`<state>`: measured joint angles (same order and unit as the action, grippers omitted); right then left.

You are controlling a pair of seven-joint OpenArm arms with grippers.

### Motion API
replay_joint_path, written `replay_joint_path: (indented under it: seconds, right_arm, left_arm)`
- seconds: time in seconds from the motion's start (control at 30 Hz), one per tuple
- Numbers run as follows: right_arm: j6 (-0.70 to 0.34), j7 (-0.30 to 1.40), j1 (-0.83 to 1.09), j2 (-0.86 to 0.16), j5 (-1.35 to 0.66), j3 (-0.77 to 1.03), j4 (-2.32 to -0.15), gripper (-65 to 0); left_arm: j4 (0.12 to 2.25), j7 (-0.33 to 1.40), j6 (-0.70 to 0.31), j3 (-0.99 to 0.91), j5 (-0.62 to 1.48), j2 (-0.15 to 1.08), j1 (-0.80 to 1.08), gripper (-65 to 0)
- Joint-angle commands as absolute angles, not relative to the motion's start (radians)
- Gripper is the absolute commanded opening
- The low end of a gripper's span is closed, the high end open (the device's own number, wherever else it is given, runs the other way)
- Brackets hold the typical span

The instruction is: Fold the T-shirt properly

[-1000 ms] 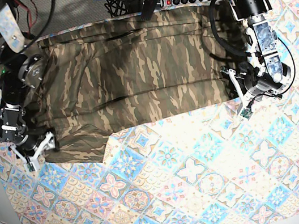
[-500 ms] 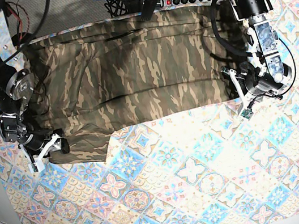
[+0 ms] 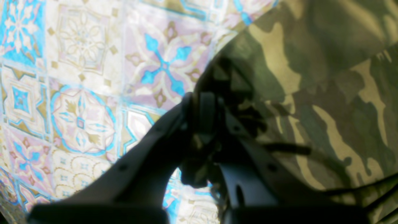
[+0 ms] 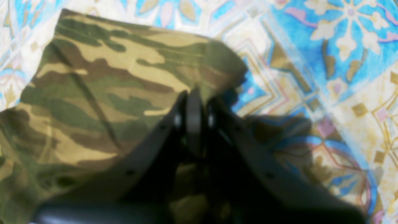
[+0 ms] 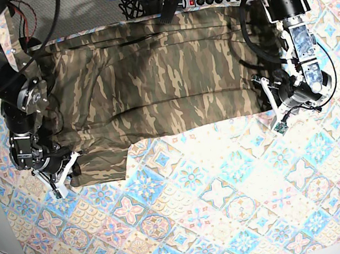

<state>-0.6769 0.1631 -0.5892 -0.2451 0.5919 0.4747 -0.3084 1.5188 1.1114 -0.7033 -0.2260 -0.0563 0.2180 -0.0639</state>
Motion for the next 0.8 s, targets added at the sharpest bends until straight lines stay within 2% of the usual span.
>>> replay_joint_path:
  seconds: [0.0,0.1,0.37,0.77]
  right_arm:
    - [-0.698,0.257,-0.584,-0.242,0.644,0.47,-0.337,-63.6]
    - [-0.698,0.32,-0.578,-0.242,0.644,0.47,-0.499,-63.7]
    - [-0.698,0.51,-0.409,-0.205,0.644,0.469,-0.926,-63.9]
    - [-0.698,0.736,-0.236,-0.143,0.644,0.47,-1.363,-63.9]
  left_arm:
    - [1.54,1.106,-0.698,-0.229,-0.056,0.229,-0.076,-62.2]
    - [1.54,1.106,-0.698,-0.229,-0.054,0.229,-0.071,-64.0]
    - [1.569,1.107,-0.698,-0.223,-0.054,0.229,-0.067,-64.7]
    - [1.733,1.159,-0.698,-0.229,-0.054,0.229,0.038,-64.7]
